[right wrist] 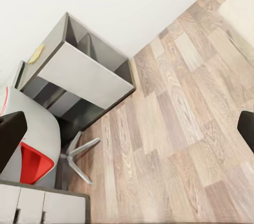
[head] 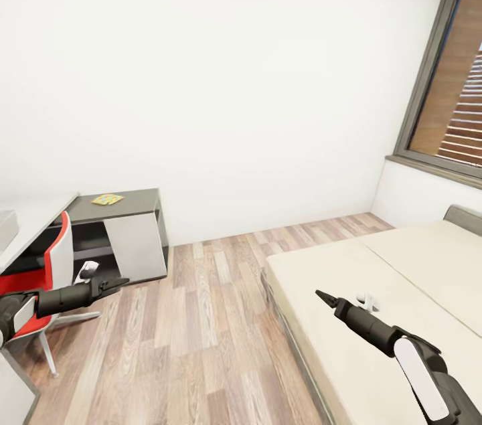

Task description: Put all the toys in the child's room - the three board games (two on the bed and one on the table), the two jigsaw puzzles on the table, and the tennis ball on the table - inside the toy box on the table in the child's room.

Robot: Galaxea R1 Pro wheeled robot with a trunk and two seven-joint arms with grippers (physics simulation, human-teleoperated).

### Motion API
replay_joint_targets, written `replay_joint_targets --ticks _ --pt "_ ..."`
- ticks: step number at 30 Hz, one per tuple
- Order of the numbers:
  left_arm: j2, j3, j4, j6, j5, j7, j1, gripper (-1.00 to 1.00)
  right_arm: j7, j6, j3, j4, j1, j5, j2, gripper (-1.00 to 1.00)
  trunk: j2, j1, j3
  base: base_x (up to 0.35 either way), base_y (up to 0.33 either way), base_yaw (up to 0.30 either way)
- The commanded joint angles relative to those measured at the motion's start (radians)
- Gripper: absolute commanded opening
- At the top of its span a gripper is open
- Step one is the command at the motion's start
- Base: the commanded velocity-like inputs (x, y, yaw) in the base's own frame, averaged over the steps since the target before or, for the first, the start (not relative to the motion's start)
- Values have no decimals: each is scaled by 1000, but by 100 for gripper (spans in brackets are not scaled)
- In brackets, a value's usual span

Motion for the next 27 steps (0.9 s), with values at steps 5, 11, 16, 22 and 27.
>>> replay_joint_targets --ticks 5,11,16,22,27 --pt "0 6 0 10 -4 -3 -1 100 1 7 -1 -1 -1 -3 0 100 -2 0 0 -35 0 274" --pt "0 6 0 10 -4 -4 -1 100 2 7 -2 0 -1 -3 0 100 -2 0 3 -121 0 274" --pt "0 6 0 10 -4 -3 -1 100 1 7 -2 0 -1 -3 0 100 -2 0 6 -57 0 274" --pt "0 6 0 9 -4 -4 -1 100 1 7 -1 1 -1 -3 0 100 -2 0 9 -137 0 274" --pt "0 7 0 9 -4 -2 -1 100 1 7 -1 1 -1 -3 0 100 -2 0 11 -96 0 274"
